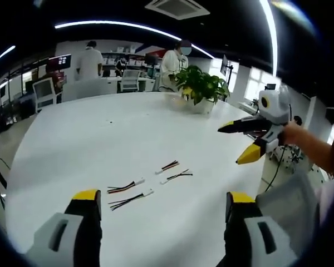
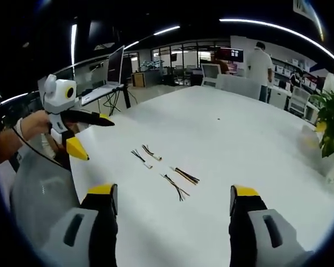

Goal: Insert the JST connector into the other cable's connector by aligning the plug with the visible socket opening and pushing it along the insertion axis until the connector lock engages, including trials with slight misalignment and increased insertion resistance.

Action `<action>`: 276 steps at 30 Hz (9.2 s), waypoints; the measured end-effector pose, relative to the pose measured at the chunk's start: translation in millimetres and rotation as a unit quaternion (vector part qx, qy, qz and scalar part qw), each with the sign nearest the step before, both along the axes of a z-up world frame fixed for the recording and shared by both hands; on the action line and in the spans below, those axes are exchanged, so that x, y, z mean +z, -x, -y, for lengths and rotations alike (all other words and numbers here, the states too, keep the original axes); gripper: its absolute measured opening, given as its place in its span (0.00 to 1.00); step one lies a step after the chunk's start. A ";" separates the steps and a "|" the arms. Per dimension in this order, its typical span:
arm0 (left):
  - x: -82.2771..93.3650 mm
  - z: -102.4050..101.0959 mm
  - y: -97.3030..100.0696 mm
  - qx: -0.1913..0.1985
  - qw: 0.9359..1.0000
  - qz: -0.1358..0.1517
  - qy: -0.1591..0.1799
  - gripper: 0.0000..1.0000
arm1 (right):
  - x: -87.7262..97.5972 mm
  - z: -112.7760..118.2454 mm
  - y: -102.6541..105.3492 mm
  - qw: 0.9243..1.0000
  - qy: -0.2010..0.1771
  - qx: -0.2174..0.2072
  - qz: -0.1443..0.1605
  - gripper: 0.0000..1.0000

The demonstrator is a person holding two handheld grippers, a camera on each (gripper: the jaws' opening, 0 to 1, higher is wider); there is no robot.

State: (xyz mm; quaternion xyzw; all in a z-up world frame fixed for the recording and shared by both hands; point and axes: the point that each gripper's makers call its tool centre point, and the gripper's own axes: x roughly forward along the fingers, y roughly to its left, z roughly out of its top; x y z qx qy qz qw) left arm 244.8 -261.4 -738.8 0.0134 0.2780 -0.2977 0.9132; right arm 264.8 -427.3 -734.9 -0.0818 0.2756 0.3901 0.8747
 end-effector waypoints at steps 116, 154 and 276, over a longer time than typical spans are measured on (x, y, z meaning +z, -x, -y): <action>-77.5 7.3 -88.1 -0.191 0.982 -0.014 -0.007 0.20 | -83.1 -86.9 -73.1 0.971 -0.023 0.236 -0.016 0.19; -98.1 21.3 -91.8 -0.269 0.962 0.040 -0.037 0.09 | -112.2 -93.8 -72.7 0.955 0.014 0.295 -0.013 0.09; -74.9 52.4 -88.2 -0.420 0.899 0.112 -0.064 0.00 | -85.2 -114.3 -67.4 0.917 0.023 0.394 0.046 0.03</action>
